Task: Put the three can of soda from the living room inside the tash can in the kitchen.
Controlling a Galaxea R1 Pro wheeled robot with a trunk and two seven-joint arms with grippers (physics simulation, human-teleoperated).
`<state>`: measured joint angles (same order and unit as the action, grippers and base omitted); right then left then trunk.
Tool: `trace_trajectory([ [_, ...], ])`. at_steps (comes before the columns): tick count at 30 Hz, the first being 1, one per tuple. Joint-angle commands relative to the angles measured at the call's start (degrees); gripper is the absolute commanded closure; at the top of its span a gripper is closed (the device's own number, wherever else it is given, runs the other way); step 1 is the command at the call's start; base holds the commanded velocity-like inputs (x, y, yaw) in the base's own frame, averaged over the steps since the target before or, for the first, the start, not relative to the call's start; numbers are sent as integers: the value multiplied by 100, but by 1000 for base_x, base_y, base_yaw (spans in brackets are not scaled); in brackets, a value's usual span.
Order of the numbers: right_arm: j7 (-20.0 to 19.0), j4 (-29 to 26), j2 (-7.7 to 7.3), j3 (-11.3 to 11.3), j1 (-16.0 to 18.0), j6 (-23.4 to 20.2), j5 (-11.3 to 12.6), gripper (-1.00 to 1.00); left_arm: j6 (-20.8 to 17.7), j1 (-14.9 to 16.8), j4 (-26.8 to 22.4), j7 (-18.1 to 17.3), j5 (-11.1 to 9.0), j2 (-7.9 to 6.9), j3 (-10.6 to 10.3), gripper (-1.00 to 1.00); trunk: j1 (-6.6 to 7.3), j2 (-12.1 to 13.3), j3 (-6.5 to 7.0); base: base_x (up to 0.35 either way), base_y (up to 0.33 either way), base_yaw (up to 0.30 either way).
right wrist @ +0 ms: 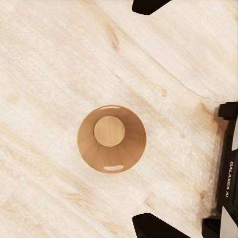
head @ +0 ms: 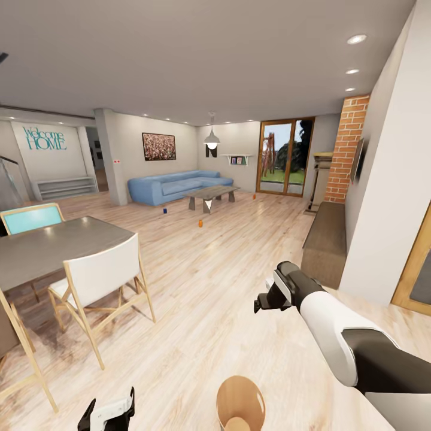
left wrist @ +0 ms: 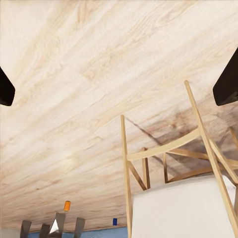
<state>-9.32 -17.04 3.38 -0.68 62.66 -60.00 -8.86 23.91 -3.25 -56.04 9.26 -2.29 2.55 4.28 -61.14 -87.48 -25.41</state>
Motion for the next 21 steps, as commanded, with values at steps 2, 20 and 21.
trace_trajectory([
  [2,0,3,-4,-1,0,0,2,-100,0,0,-1,-1,0,0,-1,-100,-45,-82,-36,0,0,0],
  [20,0,24,-34,4,9,0,16,-100,-392,-7,-74,-4,0,-5,-14,-100,-440,-804,-360,0,0,0],
  [21,0,23,-28,8,9,0,14,-100,-394,-7,-76,-4,0,-6,-14,-100,-462,-844,-377,0,0,0],
])
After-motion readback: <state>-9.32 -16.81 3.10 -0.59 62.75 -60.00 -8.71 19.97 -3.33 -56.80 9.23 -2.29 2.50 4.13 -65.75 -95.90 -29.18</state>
